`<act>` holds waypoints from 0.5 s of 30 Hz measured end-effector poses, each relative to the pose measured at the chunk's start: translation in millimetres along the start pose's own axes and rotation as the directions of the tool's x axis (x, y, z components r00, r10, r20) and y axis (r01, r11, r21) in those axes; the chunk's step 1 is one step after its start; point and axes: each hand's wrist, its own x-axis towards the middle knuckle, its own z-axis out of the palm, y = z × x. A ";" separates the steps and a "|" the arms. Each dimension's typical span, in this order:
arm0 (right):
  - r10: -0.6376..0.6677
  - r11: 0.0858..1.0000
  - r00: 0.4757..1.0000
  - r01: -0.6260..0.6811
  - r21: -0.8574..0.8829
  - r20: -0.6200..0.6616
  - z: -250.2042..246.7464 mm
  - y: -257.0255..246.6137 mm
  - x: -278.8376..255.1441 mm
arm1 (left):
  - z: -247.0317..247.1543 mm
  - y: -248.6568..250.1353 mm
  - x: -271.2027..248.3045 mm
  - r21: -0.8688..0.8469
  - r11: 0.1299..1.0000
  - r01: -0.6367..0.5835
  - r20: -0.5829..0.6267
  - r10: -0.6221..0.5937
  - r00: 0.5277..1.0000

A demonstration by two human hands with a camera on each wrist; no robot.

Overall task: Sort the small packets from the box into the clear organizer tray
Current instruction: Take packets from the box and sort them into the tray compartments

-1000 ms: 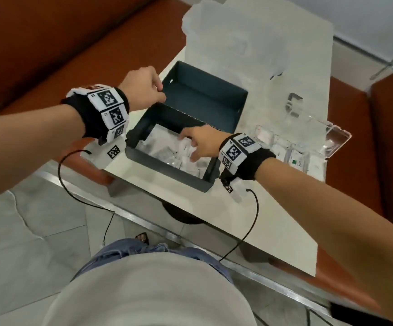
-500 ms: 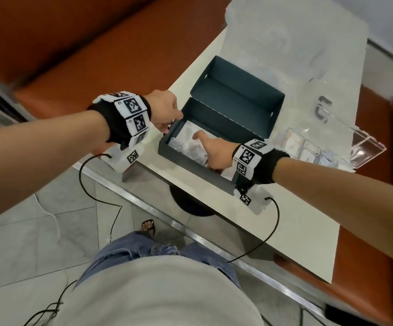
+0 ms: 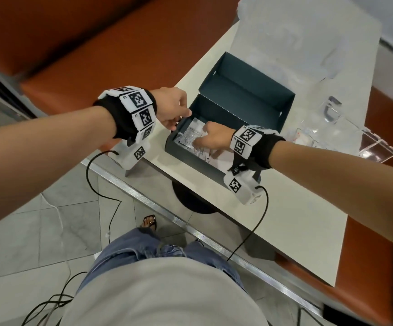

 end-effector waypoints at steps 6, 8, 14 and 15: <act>-0.045 0.976 0.995 0.025 0.216 0.087 14.9 -30.5 4.6 | -2.2 2.0 -4.5 -0.042 0.999 -0.007 0.021 0.008 1.000; -0.042 0.979 0.995 0.023 0.202 0.088 17.9 -36.5 6.7 | -2.2 2.1 -5.2 -0.052 0.999 -0.009 0.027 0.011 1.000; -0.045 0.977 0.998 0.038 0.208 0.032 17.7 -39.3 10.3 | -3.3 3.0 -5.3 -0.061 0.998 0.004 0.041 -0.002 0.999; -0.044 0.970 0.998 0.032 0.239 0.043 16.3 -38.3 9.9 | -3.5 3.5 -5.2 -0.054 0.999 0.005 0.043 -0.003 0.999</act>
